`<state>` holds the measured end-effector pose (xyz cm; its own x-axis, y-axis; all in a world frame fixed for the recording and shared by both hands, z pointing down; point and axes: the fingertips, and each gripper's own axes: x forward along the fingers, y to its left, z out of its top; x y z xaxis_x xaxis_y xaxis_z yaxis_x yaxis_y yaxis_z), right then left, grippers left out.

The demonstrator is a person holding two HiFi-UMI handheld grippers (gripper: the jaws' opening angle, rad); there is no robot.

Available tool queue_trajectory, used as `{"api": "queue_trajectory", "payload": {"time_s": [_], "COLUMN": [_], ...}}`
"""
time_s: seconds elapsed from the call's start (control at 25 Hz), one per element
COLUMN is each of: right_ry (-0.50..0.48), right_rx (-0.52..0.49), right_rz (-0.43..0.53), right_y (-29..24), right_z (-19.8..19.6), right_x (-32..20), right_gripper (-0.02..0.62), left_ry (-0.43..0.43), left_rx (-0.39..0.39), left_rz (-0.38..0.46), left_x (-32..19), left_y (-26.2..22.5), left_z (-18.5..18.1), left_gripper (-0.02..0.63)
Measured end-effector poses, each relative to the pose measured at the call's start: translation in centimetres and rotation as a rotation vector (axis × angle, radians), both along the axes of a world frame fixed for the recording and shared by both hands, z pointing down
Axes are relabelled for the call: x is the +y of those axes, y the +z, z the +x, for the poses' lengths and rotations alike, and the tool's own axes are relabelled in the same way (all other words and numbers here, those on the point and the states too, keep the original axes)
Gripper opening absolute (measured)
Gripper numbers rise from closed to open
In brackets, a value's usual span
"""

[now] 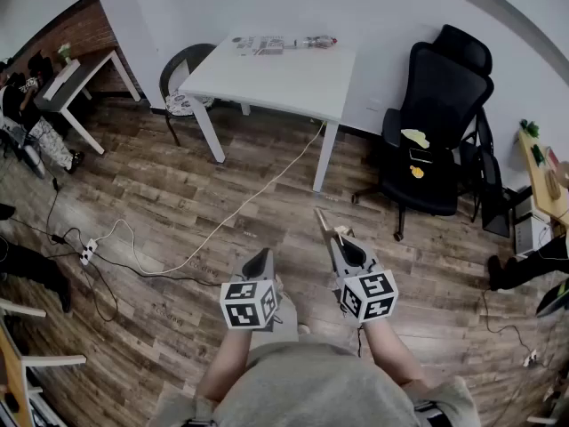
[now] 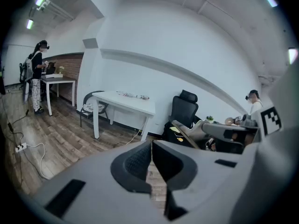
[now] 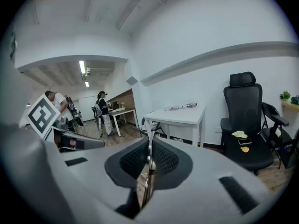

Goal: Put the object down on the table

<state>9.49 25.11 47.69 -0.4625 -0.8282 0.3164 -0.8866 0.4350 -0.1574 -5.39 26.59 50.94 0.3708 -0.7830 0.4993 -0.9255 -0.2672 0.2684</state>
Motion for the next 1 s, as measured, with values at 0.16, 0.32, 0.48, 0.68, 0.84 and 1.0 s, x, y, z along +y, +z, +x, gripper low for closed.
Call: {"api": "queue_trajectory", "payload": {"time_s": [0.16,0.32,0.48,0.68,0.84,1.0], "right_ry": [-0.002,-0.008,0.004,-0.021,-0.03,-0.035], "right_rx": [-0.009,-0.007,-0.009,-0.002,-0.025,-0.025], "right_rz": [0.011,0.024,0.035,0.044,0.039,0.046], "right_y": [-0.6,-1.1,-1.5,-1.6,-1.6,-1.9], "right_z": [0.0,0.2,0.4,-0.4,-0.8,-0.7], "right_x": [4.2,6.8,8.1,9.4,10.0,10.5], "right_gripper": [0.021,0.021,0.021,0.021,0.021,0.023], "left_ry": [0.002,0.0,0.009,-0.006,-0.004,-0.01], "left_rx": [-0.022,-0.022,-0.034,-0.025,-0.03,-0.028], "left_rz": [0.019,0.021,0.037,0.045,0.05,0.051], "left_x": [3.8,6.2,7.7,8.8,9.6,10.1], "left_y": [-0.5,-0.8,-1.2,-1.5,-1.5,-1.5], "left_z": [0.0,-0.1,0.0,-0.5,-0.8,-0.7], "left_gripper": [0.011,0.011,0.011,0.011,0.011,0.011]}}
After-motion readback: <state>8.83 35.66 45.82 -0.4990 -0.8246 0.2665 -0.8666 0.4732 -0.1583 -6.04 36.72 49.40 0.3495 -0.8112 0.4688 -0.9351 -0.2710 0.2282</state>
